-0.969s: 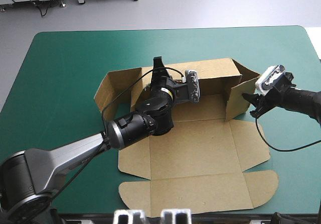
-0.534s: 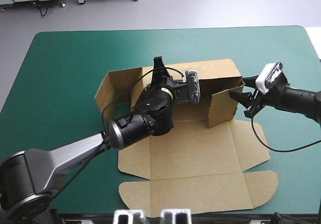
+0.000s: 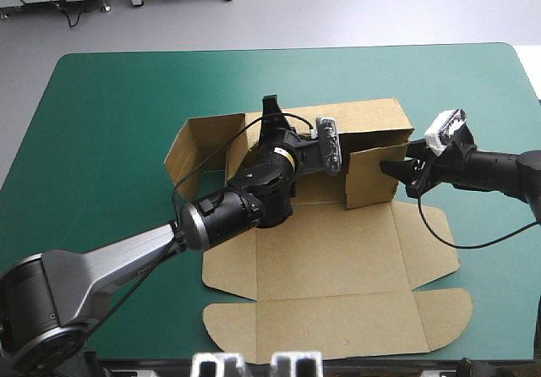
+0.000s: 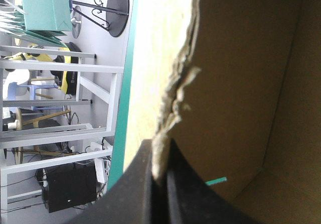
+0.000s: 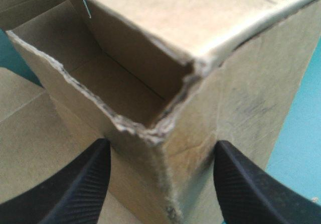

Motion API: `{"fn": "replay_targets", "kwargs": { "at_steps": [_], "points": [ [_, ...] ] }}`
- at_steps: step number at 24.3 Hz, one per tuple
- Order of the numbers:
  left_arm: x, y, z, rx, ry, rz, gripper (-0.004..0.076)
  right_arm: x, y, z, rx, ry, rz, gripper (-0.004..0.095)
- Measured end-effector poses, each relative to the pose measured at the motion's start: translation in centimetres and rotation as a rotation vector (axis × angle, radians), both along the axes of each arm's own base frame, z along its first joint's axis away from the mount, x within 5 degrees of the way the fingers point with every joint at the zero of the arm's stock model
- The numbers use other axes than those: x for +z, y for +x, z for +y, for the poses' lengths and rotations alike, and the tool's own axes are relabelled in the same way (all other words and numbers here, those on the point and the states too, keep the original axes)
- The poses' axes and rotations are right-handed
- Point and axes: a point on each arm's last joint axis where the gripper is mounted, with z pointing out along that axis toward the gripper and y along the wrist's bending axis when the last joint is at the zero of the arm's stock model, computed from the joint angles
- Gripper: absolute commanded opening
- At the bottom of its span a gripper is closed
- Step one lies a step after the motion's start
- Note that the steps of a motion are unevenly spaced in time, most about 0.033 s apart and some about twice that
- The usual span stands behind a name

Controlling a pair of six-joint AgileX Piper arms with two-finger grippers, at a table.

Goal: Fold the box

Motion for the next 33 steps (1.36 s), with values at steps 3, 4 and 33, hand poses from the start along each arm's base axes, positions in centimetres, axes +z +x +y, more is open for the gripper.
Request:
{"fn": "replay_targets", "kwargs": {
  "at_steps": [3, 4, 33],
  "points": [
    [0.0, 0.0, -0.1, -0.004, -0.006, 0.000, -0.0008, -0.3, 1.0, 0.1, -0.076, 0.096, 0.027, 0.0433],
    [0.0, 0.0, -0.1, -0.005, -0.006, 0.000, -0.0008, -0.3, 1.2, 0.1, -0.102, 0.115, 0.038, 0.0280],
    [-0.3, 0.5, -0.5, -0.004, -0.003, -0.048, 0.0512, -0.3, 1.9, -0.4, -0.253, 0.185, 0.097, -0.0002]
  ]
}}
